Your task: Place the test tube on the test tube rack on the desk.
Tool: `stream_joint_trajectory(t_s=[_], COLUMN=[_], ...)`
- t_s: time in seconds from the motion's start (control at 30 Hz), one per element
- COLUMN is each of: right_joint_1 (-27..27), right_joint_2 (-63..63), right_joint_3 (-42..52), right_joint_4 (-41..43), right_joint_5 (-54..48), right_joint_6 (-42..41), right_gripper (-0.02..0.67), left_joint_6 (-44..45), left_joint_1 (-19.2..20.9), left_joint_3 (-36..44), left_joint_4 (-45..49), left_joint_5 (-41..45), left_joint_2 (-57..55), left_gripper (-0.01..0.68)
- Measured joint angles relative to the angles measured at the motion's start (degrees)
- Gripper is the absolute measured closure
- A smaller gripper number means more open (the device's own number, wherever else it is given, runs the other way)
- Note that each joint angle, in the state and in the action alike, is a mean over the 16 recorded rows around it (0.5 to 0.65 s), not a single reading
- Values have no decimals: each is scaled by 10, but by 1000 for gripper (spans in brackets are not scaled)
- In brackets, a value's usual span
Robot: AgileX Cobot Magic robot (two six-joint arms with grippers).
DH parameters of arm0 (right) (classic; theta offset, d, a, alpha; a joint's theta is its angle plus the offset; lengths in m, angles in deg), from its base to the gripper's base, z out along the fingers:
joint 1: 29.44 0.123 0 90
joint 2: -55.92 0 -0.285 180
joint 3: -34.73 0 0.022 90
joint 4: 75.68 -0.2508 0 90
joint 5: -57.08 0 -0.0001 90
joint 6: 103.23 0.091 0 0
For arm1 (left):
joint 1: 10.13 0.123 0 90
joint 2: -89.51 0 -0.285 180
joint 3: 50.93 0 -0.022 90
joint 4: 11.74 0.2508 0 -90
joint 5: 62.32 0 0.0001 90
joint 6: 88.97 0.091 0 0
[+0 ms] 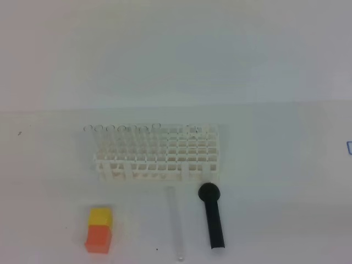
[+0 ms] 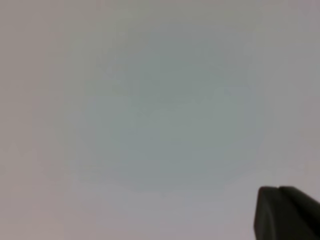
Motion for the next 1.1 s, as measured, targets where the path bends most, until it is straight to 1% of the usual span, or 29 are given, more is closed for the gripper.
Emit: stream_joint_trajectory(t_s=[0.17, 0.3, 0.47, 0.63, 0.8, 0.93, 1.0, 1.1], right_joint_1=[0, 0, 0, 0, 0, 0, 0, 0], right_joint_2=[-3, -18, -55, -106, -147, -165, -168, -170], right_joint_3=[-53, -117, -200, -257, -285, -291, -292, -293], right_joint_4=[-18, -29, -34, -38, -53, -67, -74, -84], right_joint_5=[-106, -227, -387, -515, -596, -622, -628, -634], right_joint_6=[6, 12, 18, 24, 32, 44, 53, 67], right_gripper=[650, 650, 650, 650, 650, 650, 650, 650], left_joint_6=[1, -3, -7, 15, 98, 169, 194, 210], left_joint_1=[0, 0, 0, 0, -6, -36, -63, -114], left_joint_3=[-88, -126, -148, -156, -165, -173, -177, -186], left_joint_4=[-4, -17, -53, -118, -233, -329, -364, -393], left_joint_5=[138, 211, 277, 328, 383, 397, 386, 353], left_joint_2=[-62, -114, -179, -258, -368, -470, -519, -586], left_gripper=[674, 674, 674, 674, 674, 674, 674, 674])
